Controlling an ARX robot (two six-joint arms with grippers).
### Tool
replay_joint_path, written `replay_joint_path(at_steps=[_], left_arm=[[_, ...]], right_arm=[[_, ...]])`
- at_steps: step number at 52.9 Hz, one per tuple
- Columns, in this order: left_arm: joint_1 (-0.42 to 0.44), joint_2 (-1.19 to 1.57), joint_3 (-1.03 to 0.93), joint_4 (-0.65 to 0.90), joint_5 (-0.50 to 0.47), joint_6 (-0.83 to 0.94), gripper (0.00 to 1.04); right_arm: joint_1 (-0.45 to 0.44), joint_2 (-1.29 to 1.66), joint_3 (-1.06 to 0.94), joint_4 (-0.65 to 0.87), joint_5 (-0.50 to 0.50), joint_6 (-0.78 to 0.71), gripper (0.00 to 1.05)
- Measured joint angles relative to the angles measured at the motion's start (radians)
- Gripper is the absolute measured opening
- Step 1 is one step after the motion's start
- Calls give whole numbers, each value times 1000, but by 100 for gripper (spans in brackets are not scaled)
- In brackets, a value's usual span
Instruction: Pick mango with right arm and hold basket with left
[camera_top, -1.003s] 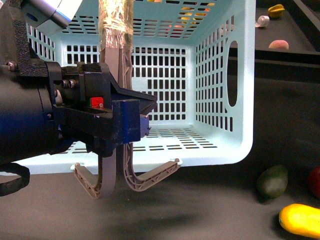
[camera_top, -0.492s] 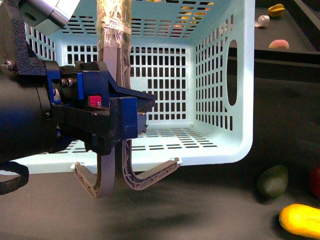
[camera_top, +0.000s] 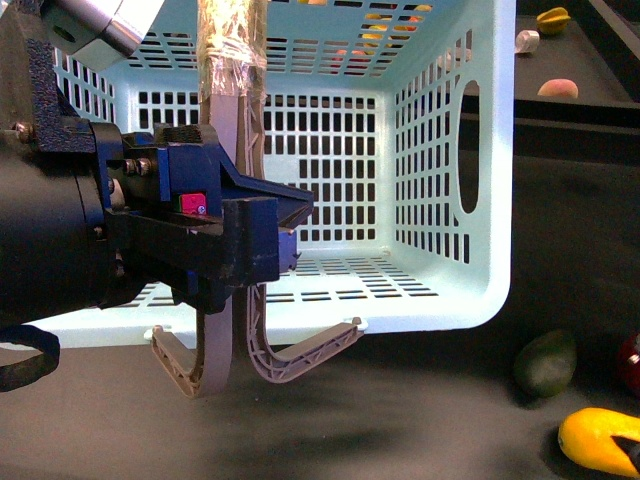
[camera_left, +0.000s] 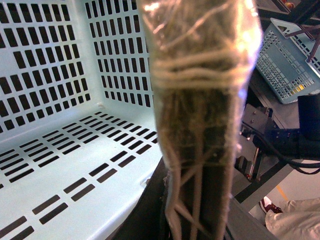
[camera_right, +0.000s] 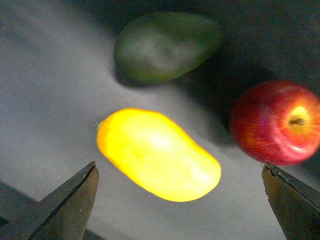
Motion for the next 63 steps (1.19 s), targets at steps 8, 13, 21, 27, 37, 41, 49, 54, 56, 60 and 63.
replay_joint_path(at_steps=[8,13,21,27,37,41,49,54,56,60,63], left_arm=[[0,0,0,0,0,0,11],[0,0,0,0,0,0,11],[0,0,0,0,0,0,11],[0,0,0,0,0,0,11],[0,0,0,0,0,0,11],[0,0,0,0,0,0,11],[0,0,0,0,0,0,11],[0,0,0,0,0,0,11],[0,0,0,0,0,0,11],[0,0,0,0,0,0,11],[0,0,0,0,0,0,11]], right_arm=[[4,77,51,-63,-19,-50,97],[2,119,88,-92,-13,-85,97],[-8,178,147,-128,2,-151,97],[-16,212,197,-143,10,-179,97],[-25,255,265,-199,10,-209,97],[-30,279,284,-208,16,-214,97],[-42,326,313,-217,18,-218,97],[-48,349,320,-201,24,-217,97],[-50,358,323,-196,23,-214,97],[-54,366,323,-190,15,-203,97],[-55,369,323,-179,13,-196,97]])
